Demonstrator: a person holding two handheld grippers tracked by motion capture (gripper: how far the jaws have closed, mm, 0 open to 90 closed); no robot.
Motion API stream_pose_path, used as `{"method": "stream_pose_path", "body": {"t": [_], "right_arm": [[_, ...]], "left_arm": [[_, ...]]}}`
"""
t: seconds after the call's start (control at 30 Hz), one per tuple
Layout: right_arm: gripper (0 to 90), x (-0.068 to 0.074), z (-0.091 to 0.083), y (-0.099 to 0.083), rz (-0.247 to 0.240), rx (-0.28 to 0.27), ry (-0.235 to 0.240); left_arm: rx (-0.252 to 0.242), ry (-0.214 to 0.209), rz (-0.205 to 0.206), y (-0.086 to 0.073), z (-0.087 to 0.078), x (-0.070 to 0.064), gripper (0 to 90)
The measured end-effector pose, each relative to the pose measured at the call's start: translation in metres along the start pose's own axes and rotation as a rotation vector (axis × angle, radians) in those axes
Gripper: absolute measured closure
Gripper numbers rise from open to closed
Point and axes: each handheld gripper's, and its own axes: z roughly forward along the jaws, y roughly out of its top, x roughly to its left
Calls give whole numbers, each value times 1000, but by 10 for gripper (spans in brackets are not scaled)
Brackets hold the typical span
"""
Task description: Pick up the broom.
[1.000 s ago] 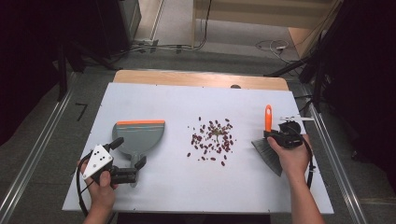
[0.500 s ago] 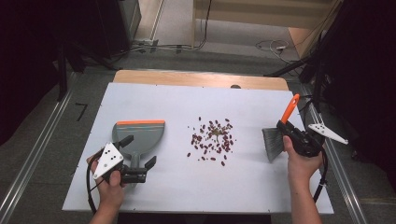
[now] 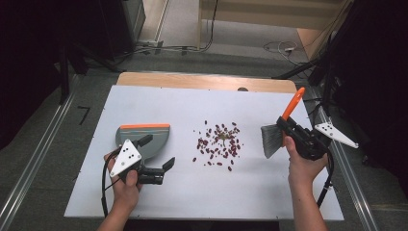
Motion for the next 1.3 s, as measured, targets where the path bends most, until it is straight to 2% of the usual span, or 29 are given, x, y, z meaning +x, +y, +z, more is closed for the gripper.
{"method": "stream_pose_path", "body": {"t": [0.13,0.17,0.2,0.3,0.33,0.37,0.53,0.63,0.67,0.7,0.73,0.83,0.87,0.9,1.07,1.3], "right_arm": [[692,15,4,1,-12,-2,30],[692,15,4,1,-12,-2,30],[692,23,8,-1,-16,7,43],[692,33,13,-3,-24,15,66],[692,33,13,-3,-24,15,66],[692,42,16,-5,-37,19,77],[692,63,22,-8,-60,26,117],[692,76,25,-11,-69,31,139],[691,80,26,-12,-66,32,151],[691,80,26,-12,-66,32,151],[691,87,28,-14,-57,33,173],[691,97,30,-16,-56,32,196],[691,97,30,-16,-56,32,196],[691,105,31,-17,-62,34,213],[691,120,33,-19,-73,37,244],[692,134,37,-26,-60,49,269]], "left_arm": [[-13,-32,-12,5,10,-5,9],[-13,-32,-12,5,10,-5,9],[-25,-58,-44,8,14,-7,9],[-26,-79,-54,11,20,-10,9],[-26,-79,-54,11,20,-10,9],[-26,-97,-53,12,23,-13,9],[-18,-151,-40,14,30,-24,10],[-15,-170,-39,14,32,-30,10],[-8,-187,-32,13,35,-34,10],[-8,-187,-32,13,35,-34,10],[-5,-195,-31,13,36,-37,10],[-1,-218,-39,13,40,-42,10],[-1,-218,-39,13,40,-42,10],[4,-217,-41,13,42,-45,10],[8,-222,-58,13,45,-50,9],[37,-230,-66,11,52,-59,15]]}}
